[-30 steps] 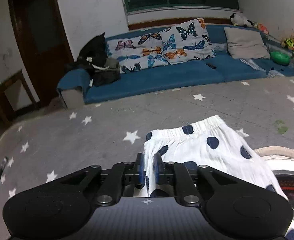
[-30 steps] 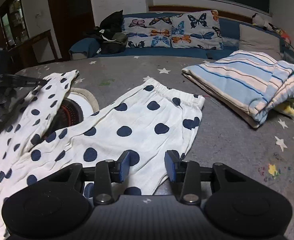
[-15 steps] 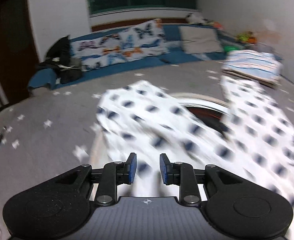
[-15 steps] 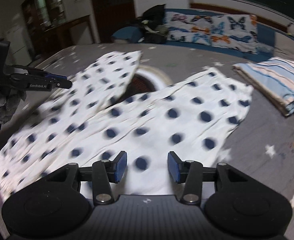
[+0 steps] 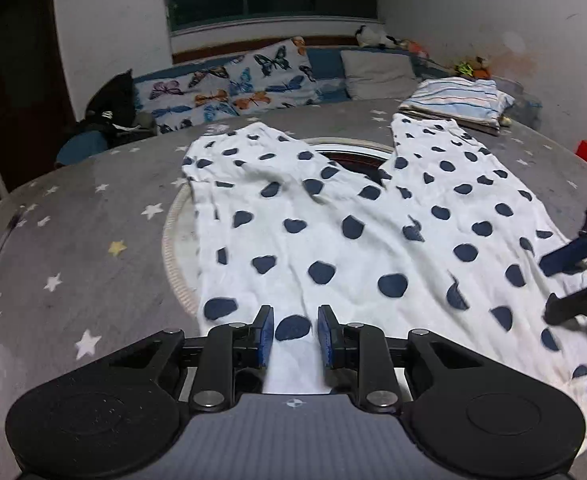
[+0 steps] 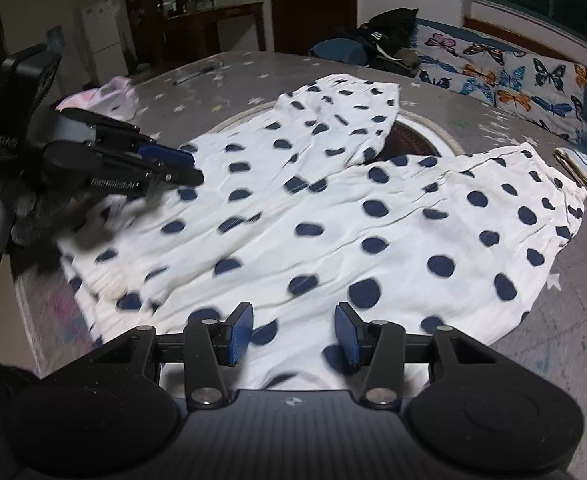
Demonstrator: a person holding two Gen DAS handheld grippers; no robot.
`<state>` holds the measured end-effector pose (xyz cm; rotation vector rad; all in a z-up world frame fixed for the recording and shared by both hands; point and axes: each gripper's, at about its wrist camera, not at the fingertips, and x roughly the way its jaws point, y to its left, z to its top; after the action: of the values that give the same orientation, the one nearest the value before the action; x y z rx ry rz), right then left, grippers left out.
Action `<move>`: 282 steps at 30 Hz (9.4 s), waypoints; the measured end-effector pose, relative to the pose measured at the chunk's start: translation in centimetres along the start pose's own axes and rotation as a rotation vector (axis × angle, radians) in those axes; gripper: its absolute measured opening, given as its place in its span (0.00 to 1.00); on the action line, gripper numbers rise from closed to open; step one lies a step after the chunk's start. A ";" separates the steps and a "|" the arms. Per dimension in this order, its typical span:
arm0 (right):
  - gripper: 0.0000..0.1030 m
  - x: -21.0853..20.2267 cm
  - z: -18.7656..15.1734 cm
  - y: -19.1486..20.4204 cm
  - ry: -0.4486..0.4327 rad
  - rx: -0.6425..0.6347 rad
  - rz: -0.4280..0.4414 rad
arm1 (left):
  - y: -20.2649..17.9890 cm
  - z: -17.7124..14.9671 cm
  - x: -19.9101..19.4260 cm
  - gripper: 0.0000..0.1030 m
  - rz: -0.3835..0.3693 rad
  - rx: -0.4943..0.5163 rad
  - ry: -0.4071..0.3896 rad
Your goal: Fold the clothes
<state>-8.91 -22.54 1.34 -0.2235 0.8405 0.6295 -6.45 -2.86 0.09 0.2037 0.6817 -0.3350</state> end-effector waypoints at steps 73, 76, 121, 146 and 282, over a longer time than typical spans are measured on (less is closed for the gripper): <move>0.46 -4.0 0.2 -12.7 -0.120 0.265 -0.226 | -14.1 2.6 -1.0 0.26 -0.350 0.189 -0.017; 0.44 -2.7 1.1 -15.3 -0.108 0.289 -0.260 | -15.3 2.9 0.0 0.26 -0.399 0.194 0.003; 0.18 3.9 7.2 -25.6 -0.131 0.366 -0.418 | -15.8 3.2 2.3 0.23 -0.625 0.164 0.052; 0.38 4.3 4.2 -16.1 -0.046 0.194 -0.251 | -2.2 4.7 4.4 0.27 -0.092 -0.114 0.039; 0.01 11.4 25.3 -18.0 -0.243 0.405 -0.370 | 2.7 -1.1 -9.8 0.06 -0.479 -0.339 -0.153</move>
<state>23.37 -21.30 8.40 0.0661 0.6523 0.1280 -13.22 2.25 5.80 -0.3121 0.6203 -0.6776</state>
